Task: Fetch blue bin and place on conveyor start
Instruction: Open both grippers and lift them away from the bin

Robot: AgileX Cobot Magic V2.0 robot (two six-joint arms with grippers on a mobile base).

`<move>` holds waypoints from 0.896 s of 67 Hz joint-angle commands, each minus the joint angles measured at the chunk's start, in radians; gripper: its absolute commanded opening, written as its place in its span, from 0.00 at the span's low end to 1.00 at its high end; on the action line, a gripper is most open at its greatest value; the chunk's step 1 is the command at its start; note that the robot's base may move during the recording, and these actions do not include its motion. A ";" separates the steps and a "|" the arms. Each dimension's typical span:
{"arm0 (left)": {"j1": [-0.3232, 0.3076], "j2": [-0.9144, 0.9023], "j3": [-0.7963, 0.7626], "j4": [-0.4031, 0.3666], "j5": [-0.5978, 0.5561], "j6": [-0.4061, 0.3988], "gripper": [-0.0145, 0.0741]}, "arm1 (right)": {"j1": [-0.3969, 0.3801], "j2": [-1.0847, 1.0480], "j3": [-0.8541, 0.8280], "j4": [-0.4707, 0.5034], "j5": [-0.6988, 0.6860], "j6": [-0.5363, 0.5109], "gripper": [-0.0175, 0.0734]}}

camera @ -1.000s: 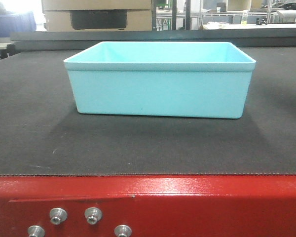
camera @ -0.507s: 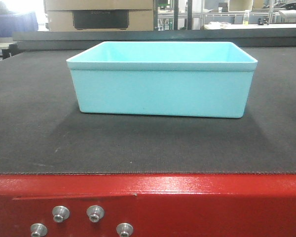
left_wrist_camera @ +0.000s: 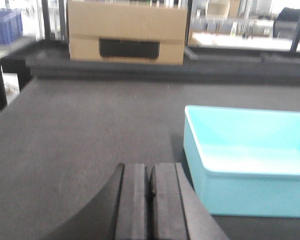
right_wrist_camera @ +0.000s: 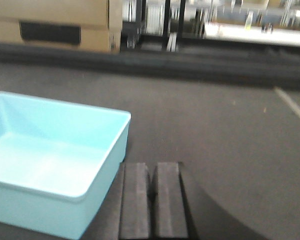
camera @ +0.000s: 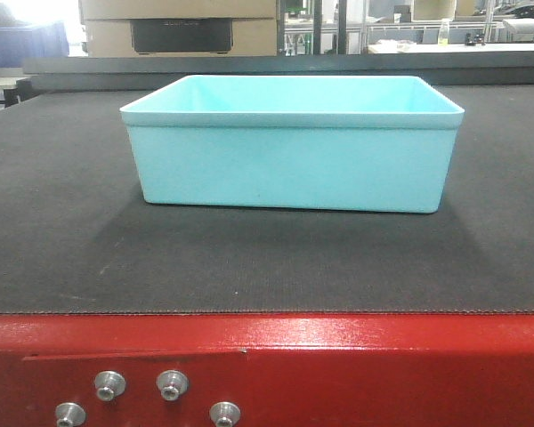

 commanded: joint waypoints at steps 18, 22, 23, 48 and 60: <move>0.002 -0.044 0.003 -0.001 -0.025 0.004 0.04 | 0.002 -0.040 0.002 -0.010 -0.023 -0.001 0.02; 0.002 -0.044 0.003 -0.001 -0.027 0.004 0.04 | 0.002 -0.040 0.002 -0.010 -0.023 -0.001 0.02; 0.002 -0.044 0.003 -0.001 -0.027 0.004 0.04 | 0.002 -0.040 0.002 -0.010 -0.023 -0.001 0.02; 0.006 -0.048 0.003 -0.001 -0.004 0.006 0.04 | 0.002 -0.040 0.002 -0.010 -0.023 -0.001 0.02; 0.096 -0.134 0.054 -0.060 0.087 0.115 0.04 | 0.002 -0.040 0.002 -0.010 -0.023 -0.001 0.02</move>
